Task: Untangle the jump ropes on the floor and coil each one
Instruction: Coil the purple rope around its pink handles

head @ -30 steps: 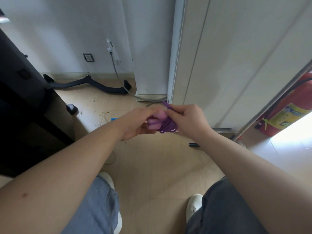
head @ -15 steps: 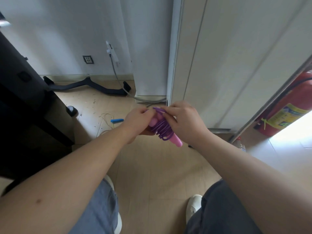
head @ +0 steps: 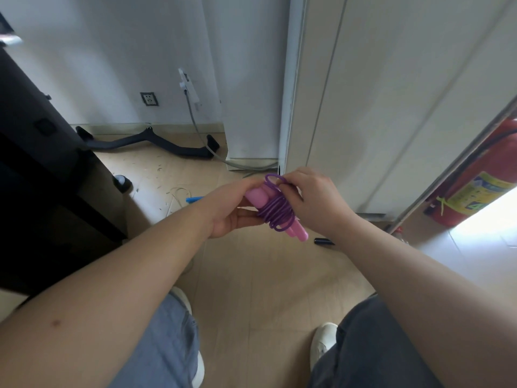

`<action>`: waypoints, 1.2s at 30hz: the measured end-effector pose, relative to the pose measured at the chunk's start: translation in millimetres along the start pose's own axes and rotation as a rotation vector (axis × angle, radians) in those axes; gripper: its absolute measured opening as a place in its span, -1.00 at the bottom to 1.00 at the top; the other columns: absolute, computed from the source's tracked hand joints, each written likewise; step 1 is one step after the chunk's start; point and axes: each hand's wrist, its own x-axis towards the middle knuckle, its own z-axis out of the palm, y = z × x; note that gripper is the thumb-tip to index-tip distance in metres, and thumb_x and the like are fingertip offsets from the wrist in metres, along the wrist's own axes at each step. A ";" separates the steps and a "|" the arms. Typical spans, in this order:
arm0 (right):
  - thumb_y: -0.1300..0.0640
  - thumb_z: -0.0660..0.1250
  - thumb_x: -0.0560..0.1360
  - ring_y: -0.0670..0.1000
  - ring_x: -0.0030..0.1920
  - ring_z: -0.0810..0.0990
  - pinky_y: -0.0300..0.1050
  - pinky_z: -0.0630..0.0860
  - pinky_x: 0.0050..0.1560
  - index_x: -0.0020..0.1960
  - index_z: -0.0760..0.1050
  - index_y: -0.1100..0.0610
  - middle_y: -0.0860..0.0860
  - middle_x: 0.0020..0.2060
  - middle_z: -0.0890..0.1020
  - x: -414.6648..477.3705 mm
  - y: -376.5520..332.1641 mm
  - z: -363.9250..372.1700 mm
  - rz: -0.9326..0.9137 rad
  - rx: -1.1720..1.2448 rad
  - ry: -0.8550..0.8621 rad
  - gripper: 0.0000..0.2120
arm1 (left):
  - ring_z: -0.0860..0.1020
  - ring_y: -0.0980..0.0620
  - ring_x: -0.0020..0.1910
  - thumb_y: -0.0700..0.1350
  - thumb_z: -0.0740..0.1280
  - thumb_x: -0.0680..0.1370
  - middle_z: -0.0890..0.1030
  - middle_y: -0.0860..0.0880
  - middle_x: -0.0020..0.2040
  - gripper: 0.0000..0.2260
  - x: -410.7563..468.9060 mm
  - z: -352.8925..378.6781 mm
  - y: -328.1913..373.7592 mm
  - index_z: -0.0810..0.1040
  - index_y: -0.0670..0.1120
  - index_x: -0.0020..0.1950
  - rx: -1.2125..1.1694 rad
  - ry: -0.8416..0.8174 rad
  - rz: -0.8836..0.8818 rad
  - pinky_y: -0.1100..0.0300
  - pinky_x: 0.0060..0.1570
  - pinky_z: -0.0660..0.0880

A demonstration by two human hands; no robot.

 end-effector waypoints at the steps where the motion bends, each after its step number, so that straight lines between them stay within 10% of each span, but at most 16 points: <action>1: 0.20 0.29 0.61 0.06 -0.12 0.49 -0.07 0.40 -0.09 -0.02 0.65 0.19 0.05 -0.21 0.59 -0.2 -1.3 -0.6 0.009 0.006 0.004 -0.84 | 0.70 -0.19 0.01 0.05 0.41 0.56 0.68 -0.22 0.06 -0.68 0.2 -0.4 0.1 0.60 -0.14 0.20 -0.010 0.020 -0.006 0.04 -0.02 0.65; 15: 0.24 0.43 0.38 0.04 -0.24 0.34 -0.15 0.28 -0.18 -0.13 0.52 0.13 -0.01 -0.27 0.40 -4.3 -15.7 17.7 -0.078 -0.463 -0.325 -0.89 | 0.73 -0.05 -0.16 0.11 0.46 0.48 0.70 -0.12 -0.03 -0.67 13.9 -0.7 -14.1 0.63 -0.15 0.03 0.375 0.186 0.102 0.05 -0.04 0.68; 22: 0.11 0.22 0.65 0.09 -0.20 0.50 -0.03 0.39 -0.18 -0.06 0.62 0.12 0.01 -0.26 0.52 -5.5 -25.3 10.9 0.067 -0.066 -0.195 -0.77 | 0.72 -0.07 -0.15 0.05 0.41 0.50 0.70 -0.13 -0.11 -0.77 10.7 0.5 -6.5 0.58 -0.12 -0.07 0.380 0.286 0.237 0.03 -0.07 0.68; 27: 0.11 0.37 0.54 -0.27 -0.41 0.56 -0.40 0.40 -0.37 -0.13 0.64 -0.13 -0.18 -0.31 0.67 -3.6 -28.9 8.0 0.393 0.319 -0.078 -0.84 | 0.71 -0.06 -0.16 0.03 0.40 0.52 0.70 -0.15 -0.09 -0.73 12.1 7.8 -9.3 0.58 -0.19 -0.03 0.380 0.330 0.280 0.00 -0.11 0.69; 36: 0.20 0.34 0.51 -0.15 -0.34 0.50 -0.27 0.35 -0.33 -0.18 0.61 0.07 -0.13 -0.41 0.57 -6.6 -27.9 15.1 0.271 0.105 -0.131 -0.87 | 0.71 -0.07 -0.08 -0.17 0.47 0.49 0.73 -0.18 -0.15 -0.91 7.9 9.2 -16.8 0.71 -0.17 -0.05 0.170 0.315 0.166 0.14 -0.05 0.66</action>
